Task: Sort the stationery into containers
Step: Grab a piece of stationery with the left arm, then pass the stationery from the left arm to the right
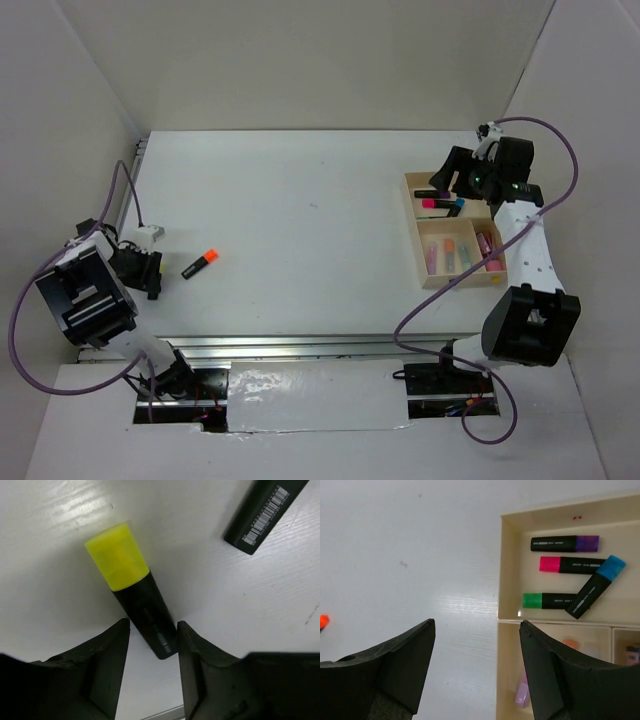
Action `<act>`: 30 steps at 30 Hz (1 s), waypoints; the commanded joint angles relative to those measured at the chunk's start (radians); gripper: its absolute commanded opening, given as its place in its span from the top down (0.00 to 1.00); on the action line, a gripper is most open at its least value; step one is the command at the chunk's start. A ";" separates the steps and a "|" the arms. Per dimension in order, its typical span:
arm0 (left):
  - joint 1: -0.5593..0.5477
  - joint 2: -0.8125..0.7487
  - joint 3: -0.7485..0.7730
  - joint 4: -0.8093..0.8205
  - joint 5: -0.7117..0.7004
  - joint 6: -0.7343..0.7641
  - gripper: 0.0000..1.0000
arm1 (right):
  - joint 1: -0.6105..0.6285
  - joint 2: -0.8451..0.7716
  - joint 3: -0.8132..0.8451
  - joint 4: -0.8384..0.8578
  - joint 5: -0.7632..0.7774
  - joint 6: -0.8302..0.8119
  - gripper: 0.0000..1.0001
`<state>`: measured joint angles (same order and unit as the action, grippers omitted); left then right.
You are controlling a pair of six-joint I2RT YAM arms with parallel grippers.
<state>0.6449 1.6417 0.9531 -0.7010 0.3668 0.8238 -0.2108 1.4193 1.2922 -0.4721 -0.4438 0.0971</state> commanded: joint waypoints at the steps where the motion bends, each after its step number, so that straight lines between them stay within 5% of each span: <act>1: -0.045 0.004 -0.053 0.100 -0.019 -0.038 0.46 | 0.030 -0.077 -0.028 0.047 -0.050 0.026 0.25; 11: -0.240 -0.045 0.024 0.052 0.119 -0.153 0.94 | 0.117 -0.120 -0.099 0.075 -0.061 0.050 0.27; 19: -0.428 -0.223 0.254 0.021 0.418 -0.431 1.00 | 0.186 -0.138 -0.139 0.180 -0.237 0.154 0.23; 30: -0.915 -0.301 0.354 0.394 0.417 -0.952 1.00 | 0.473 -0.062 -0.018 0.329 -0.338 0.320 0.18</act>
<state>-0.2115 1.3193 1.2617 -0.4175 0.7498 0.0631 0.1997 1.3403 1.1873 -0.2459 -0.7345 0.3706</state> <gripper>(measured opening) 0.398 0.820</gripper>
